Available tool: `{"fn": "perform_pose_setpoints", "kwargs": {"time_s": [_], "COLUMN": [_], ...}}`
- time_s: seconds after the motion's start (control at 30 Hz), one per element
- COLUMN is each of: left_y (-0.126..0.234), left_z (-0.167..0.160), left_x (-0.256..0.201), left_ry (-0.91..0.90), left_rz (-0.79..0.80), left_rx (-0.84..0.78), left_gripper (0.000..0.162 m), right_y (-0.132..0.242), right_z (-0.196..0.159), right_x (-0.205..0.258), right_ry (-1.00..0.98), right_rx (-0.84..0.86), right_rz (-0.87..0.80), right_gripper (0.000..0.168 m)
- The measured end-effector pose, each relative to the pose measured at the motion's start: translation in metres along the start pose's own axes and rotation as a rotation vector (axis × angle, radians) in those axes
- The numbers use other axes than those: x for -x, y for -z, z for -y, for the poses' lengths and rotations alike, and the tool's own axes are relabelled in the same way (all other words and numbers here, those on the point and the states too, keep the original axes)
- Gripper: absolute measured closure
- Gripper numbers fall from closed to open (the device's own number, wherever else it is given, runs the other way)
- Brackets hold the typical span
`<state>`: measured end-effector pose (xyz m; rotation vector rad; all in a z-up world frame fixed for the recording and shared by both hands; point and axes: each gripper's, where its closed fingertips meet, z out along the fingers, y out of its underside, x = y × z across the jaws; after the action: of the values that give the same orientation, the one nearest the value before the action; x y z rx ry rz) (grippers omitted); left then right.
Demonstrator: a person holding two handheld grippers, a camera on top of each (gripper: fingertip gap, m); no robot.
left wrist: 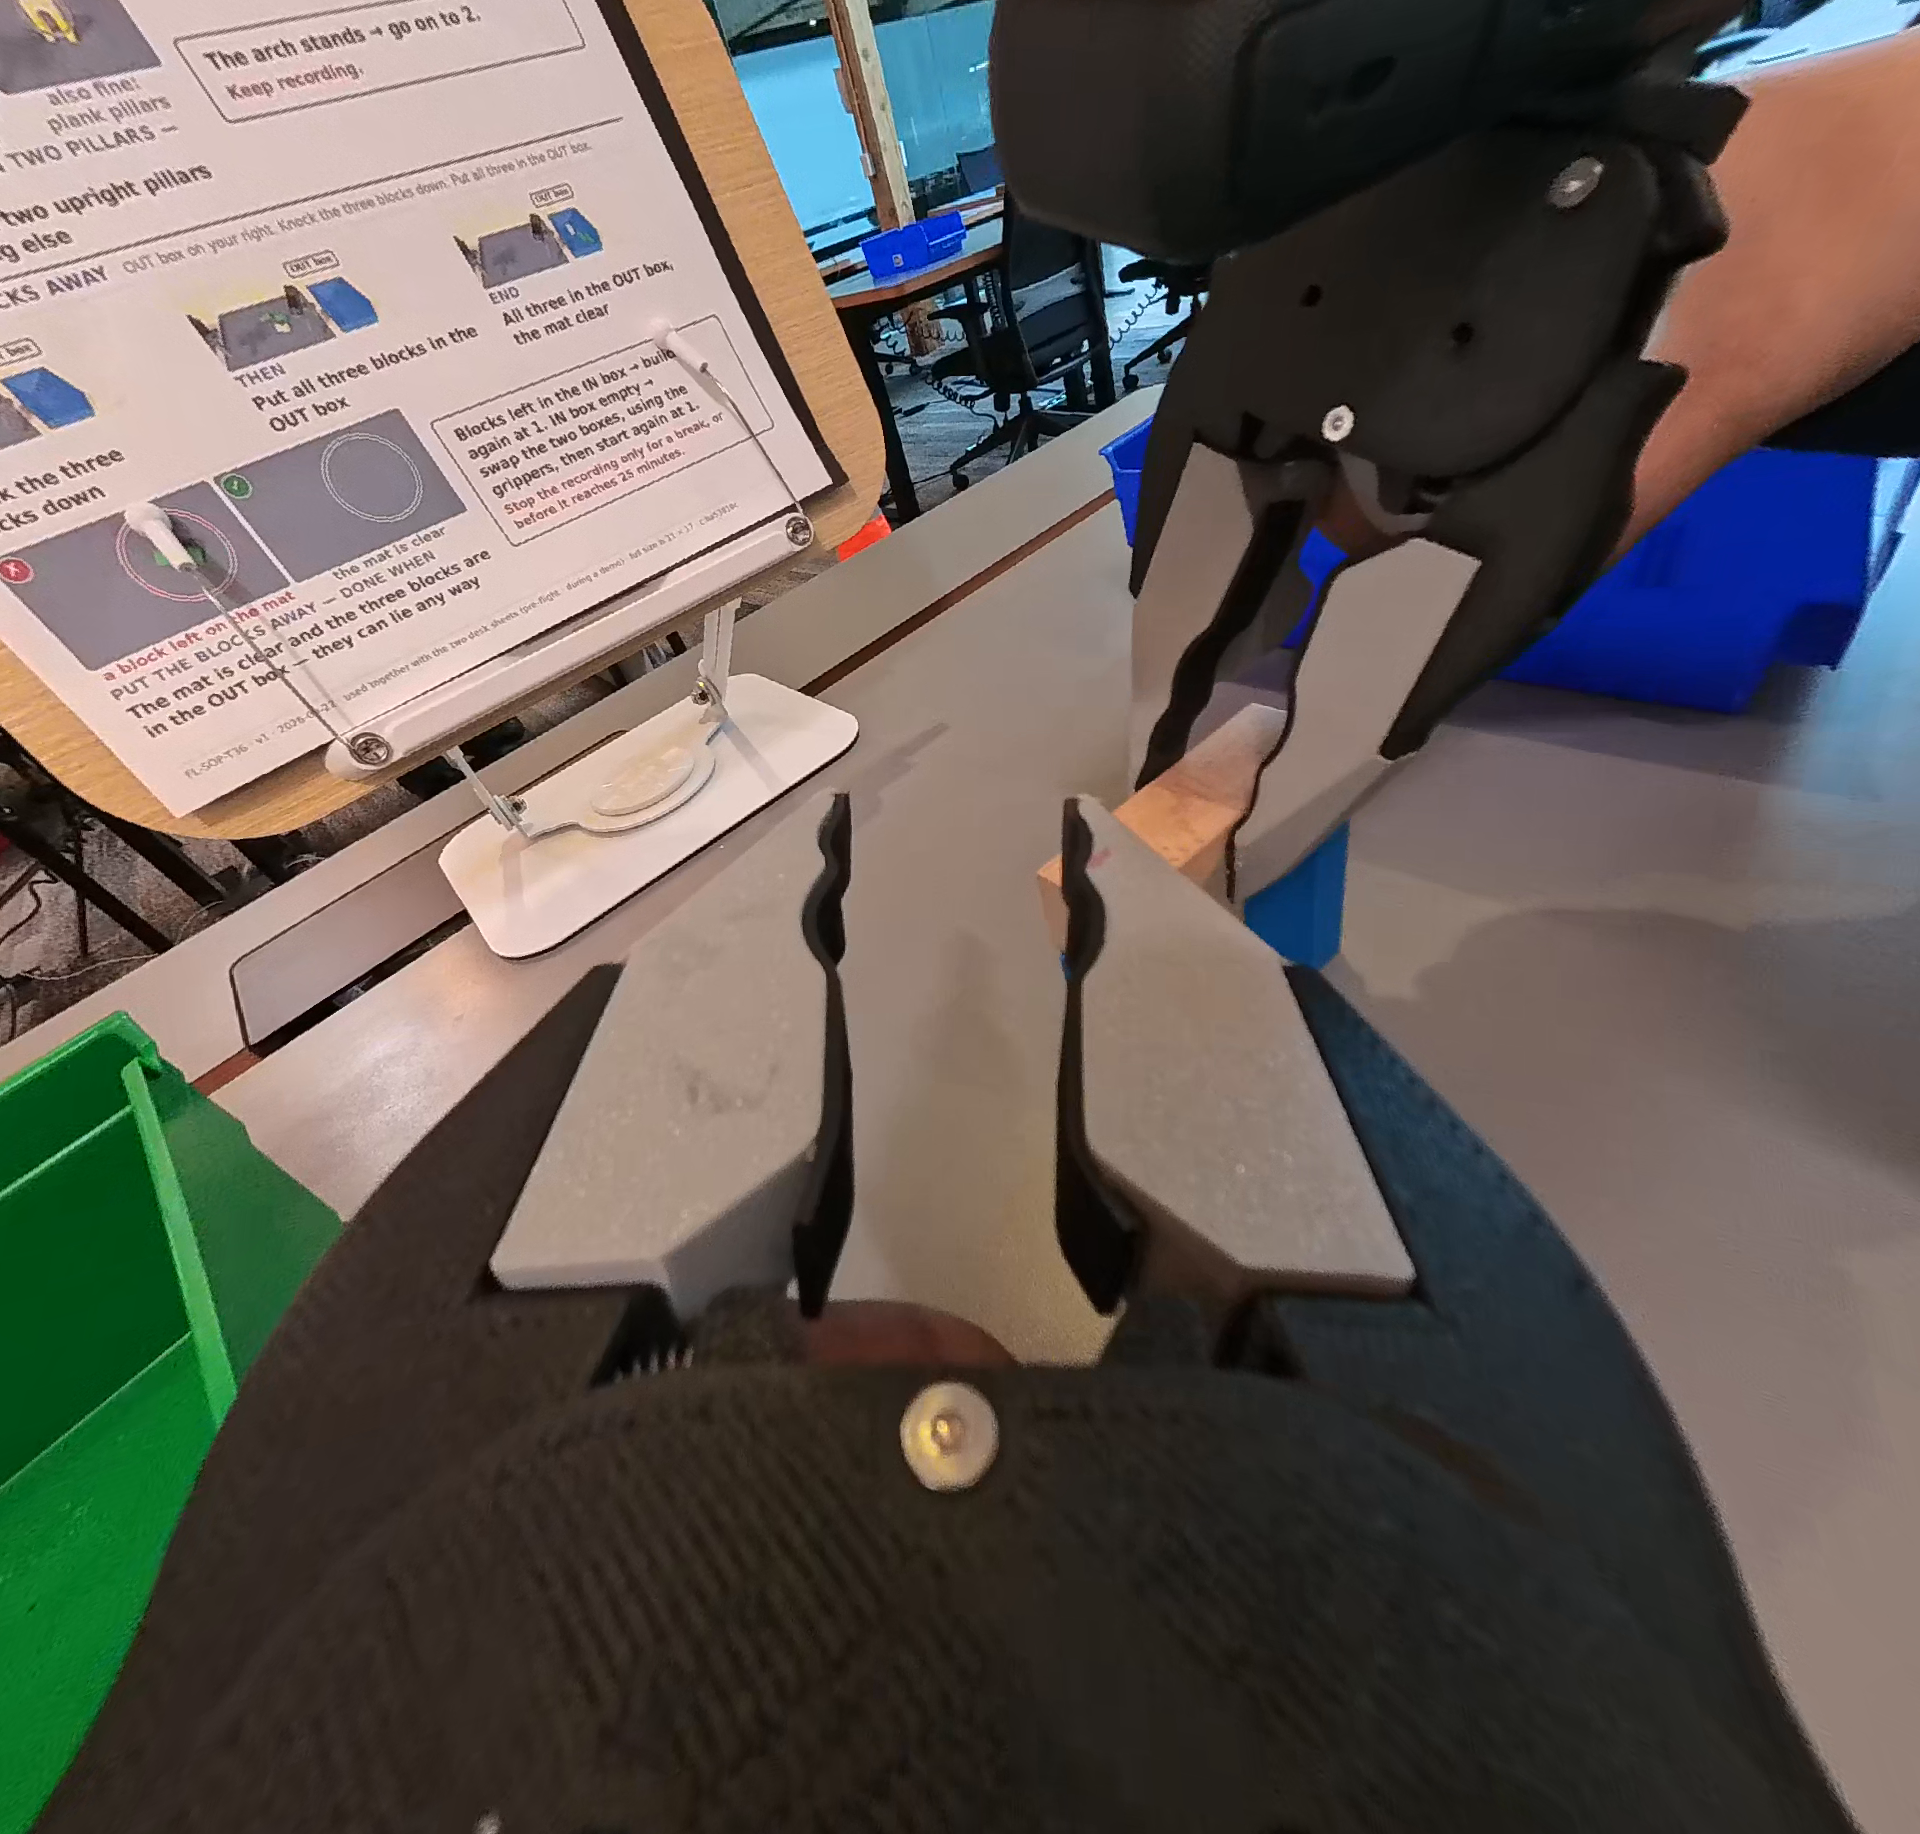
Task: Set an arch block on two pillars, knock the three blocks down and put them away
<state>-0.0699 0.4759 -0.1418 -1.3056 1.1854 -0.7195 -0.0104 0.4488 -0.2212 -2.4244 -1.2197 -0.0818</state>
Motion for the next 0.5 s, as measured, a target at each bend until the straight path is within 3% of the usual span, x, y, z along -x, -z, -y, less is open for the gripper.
{"fn": "perform_pose_setpoints", "kwargs": {"time_s": [0.5], "left_y": [-0.0002], "left_z": [-0.0013], "left_x": [-0.0002], "left_ry": [0.002], "left_rz": [-0.003], "left_rx": [0.005], "left_gripper": [0.123], "right_y": [0.0022], "right_z": [-0.0010], "right_x": [-0.0017], "right_ry": [-0.011], "right_rx": [-0.032], "right_rz": [0.015], "right_gripper": [0.130]}}
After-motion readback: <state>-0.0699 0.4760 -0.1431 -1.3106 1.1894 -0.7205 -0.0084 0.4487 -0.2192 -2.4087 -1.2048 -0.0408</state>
